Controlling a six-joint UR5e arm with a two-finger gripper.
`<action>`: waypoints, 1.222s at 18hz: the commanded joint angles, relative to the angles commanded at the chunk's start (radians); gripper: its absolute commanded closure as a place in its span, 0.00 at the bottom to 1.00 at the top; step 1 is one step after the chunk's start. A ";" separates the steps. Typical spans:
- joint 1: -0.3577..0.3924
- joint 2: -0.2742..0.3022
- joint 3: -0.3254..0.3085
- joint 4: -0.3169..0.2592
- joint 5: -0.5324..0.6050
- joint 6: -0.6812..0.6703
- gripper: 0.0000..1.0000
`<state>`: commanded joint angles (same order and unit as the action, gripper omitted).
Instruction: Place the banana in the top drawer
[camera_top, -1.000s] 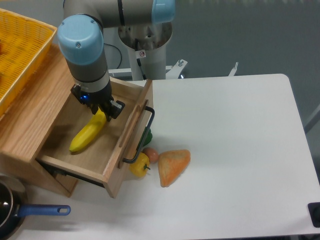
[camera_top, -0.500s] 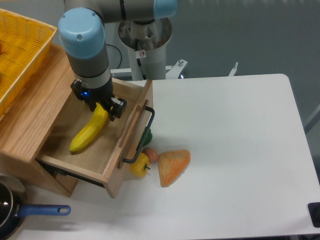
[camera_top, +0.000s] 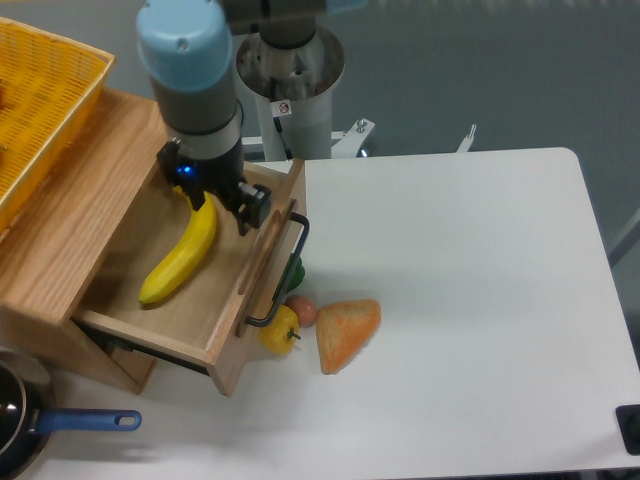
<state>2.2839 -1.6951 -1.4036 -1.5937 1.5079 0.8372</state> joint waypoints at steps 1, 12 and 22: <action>0.012 0.005 -0.002 -0.005 -0.002 0.032 0.24; 0.154 0.023 -0.025 -0.022 0.050 0.471 0.23; 0.212 0.021 -0.049 0.038 0.120 0.648 0.09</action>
<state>2.4958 -1.6736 -1.4527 -1.5555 1.6276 1.4848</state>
